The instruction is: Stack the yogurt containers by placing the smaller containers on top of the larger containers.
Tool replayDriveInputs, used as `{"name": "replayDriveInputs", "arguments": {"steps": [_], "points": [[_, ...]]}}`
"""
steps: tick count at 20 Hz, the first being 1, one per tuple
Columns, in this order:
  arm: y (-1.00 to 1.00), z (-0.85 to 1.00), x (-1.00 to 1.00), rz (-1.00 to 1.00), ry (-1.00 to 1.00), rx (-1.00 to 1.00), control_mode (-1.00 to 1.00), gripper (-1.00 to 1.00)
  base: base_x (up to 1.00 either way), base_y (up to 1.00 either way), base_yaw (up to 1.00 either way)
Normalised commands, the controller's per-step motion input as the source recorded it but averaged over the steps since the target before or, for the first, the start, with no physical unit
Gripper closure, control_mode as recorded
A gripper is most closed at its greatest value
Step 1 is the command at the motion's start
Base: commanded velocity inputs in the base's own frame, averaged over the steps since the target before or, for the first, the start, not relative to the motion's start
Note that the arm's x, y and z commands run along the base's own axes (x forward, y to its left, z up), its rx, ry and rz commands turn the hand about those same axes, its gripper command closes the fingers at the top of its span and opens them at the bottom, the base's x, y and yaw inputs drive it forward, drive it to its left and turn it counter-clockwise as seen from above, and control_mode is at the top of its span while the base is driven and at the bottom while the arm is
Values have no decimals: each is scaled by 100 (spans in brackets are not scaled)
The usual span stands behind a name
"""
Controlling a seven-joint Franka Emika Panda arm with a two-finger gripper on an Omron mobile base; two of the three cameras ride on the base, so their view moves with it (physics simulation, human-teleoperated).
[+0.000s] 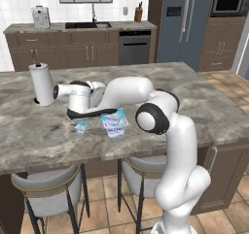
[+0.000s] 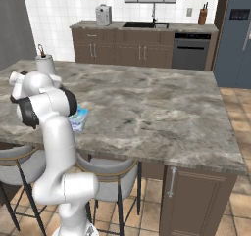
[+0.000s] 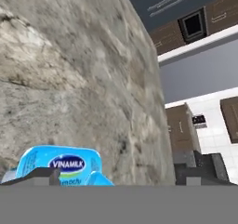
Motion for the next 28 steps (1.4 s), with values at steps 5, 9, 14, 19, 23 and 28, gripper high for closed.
{"name": "replayDriveInputs", "arguments": {"steps": [5,9,14,19,23,28], "points": [[38,15,-18,0,0,12,-100,-100,0,0,0],[41,1,-31,0,0,9,-100,-100,0,0,0],[16,0,-28,0,1,7,-100,-100,0,0,0],[-2,10,-8,-5,0,10,-100,-100,0,0,0],[-18,21,-1,-11,0,11,-100,-100,0,0,0],[-19,10,-26,-14,0,11,-100,-100,0,0,0]]}}
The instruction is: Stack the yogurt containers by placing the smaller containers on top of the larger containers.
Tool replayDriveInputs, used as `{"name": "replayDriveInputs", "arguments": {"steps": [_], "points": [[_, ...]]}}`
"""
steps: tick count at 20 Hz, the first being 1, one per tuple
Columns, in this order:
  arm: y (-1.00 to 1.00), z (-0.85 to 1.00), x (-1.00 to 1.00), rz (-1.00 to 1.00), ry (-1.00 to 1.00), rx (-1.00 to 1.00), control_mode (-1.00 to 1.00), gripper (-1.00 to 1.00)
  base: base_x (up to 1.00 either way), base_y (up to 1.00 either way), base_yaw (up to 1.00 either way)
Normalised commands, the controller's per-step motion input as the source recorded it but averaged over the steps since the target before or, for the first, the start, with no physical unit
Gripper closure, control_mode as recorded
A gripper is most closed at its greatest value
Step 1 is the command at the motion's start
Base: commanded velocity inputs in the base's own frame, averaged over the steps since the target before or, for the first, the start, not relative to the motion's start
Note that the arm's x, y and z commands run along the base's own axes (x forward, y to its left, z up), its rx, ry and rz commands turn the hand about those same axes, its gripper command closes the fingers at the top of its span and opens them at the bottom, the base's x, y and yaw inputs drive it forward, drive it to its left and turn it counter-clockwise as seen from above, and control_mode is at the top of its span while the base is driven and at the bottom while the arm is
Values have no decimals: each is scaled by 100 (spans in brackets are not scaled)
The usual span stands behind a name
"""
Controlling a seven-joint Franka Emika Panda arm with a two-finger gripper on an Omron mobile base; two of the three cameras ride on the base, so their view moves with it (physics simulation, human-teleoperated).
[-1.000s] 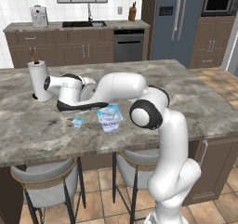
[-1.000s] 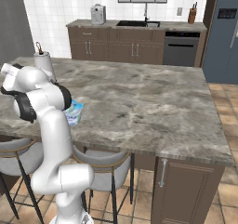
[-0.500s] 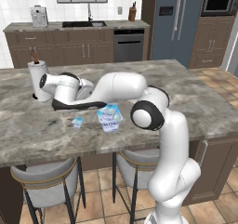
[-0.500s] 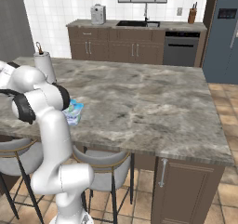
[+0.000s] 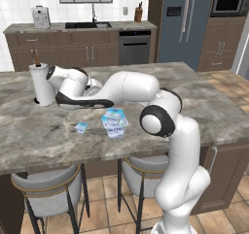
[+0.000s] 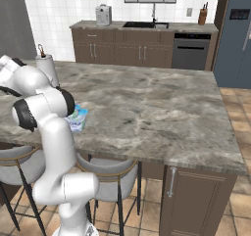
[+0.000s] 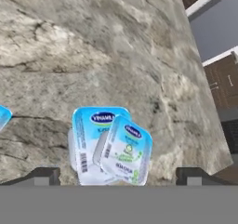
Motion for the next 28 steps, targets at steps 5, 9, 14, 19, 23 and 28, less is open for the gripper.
{"name": "replayDriveInputs", "arguments": {"steps": [5,9,14,19,23,28], "points": [[-9,0,-49,-15,0,10,-100,-100,0,0,0],[-5,0,-53,-15,0,10,-100,-100,0,0,0],[-1,0,-47,-14,0,9,-100,-100,0,0,0],[0,0,-42,-13,2,10,-100,-100,0,0,0],[0,0,-26,-12,5,9,-100,-100,0,0,0],[0,-5,-2,-11,9,8,-100,-100,0,0,0]]}}
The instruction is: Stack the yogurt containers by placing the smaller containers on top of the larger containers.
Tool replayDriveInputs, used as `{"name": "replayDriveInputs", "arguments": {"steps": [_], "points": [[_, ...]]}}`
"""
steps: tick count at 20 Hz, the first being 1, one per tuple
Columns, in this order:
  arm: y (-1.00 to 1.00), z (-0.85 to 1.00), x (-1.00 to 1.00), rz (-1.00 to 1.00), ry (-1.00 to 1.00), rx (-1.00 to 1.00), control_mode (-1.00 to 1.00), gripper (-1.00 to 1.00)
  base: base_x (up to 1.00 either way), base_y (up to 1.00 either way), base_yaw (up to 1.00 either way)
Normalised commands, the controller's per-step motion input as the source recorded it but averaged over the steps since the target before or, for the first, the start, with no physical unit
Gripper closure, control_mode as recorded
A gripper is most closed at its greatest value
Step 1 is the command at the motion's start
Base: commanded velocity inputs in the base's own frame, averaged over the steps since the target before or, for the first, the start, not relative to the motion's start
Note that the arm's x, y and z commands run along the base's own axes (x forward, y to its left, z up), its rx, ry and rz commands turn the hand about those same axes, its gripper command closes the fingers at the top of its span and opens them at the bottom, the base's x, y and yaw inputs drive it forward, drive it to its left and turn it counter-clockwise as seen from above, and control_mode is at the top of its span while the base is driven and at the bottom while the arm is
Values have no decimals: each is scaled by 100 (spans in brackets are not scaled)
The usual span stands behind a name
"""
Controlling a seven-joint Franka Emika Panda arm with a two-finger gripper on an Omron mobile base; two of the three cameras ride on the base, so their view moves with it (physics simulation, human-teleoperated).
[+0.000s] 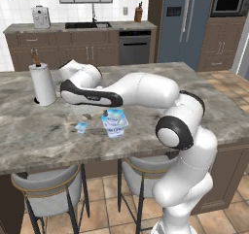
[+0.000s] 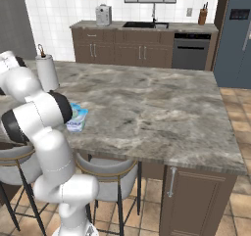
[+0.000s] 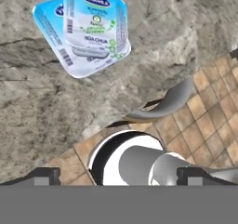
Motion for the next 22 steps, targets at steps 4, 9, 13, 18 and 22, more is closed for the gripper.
{"name": "replayDriveInputs", "arguments": {"steps": [4,9,13,18,22], "points": [[0,0,0,-8,12,12,-100,-100,0,0,0],[0,0,-4,-6,11,14,-100,-100,0,0,0],[0,0,-22,-4,5,13,-100,-100,0,0,0],[2,-2,-15,-3,3,13,-100,-100,0,0,0],[2,-5,-2,-2,0,11,-100,-100,0,0,0]]}}
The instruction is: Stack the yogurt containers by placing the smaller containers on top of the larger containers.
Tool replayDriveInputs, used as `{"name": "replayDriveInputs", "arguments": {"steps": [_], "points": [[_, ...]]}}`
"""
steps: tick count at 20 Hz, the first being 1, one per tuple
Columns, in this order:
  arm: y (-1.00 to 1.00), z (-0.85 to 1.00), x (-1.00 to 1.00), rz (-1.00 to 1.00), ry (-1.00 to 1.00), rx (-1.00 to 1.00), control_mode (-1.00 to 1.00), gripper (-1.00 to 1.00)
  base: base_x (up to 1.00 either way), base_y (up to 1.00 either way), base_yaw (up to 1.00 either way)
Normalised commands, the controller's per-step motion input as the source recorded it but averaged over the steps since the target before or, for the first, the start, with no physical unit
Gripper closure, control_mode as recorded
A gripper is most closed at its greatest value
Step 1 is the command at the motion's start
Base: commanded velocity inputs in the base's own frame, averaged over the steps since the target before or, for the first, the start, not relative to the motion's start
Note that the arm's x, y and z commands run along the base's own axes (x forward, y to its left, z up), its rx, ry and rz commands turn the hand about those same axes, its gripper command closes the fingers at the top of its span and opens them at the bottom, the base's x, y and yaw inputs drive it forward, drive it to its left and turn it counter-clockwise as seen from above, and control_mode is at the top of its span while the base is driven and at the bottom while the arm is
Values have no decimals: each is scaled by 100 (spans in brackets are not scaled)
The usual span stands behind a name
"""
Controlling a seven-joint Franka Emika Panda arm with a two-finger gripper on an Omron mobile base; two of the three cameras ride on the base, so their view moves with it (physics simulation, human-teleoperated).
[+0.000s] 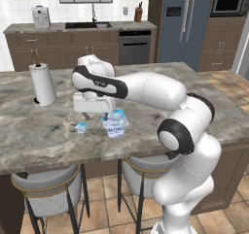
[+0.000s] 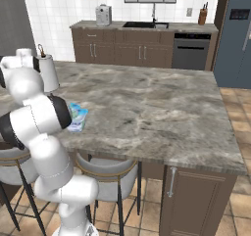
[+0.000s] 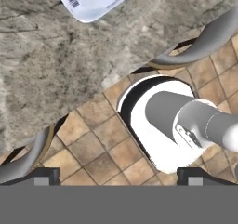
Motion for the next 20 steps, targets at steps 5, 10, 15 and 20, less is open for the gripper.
{"name": "replayDriveInputs", "arguments": {"steps": [5,10,15,20], "points": [[0,-1,2,-3,1,7,-100,-100,0,0,0],[0,-10,12,0,1,4,-100,-100,0,0,0],[0,-23,24,0,1,1,-100,-100,0,0,0],[0,-30,22,0,1,0,-100,-100,0,0,0]]}}
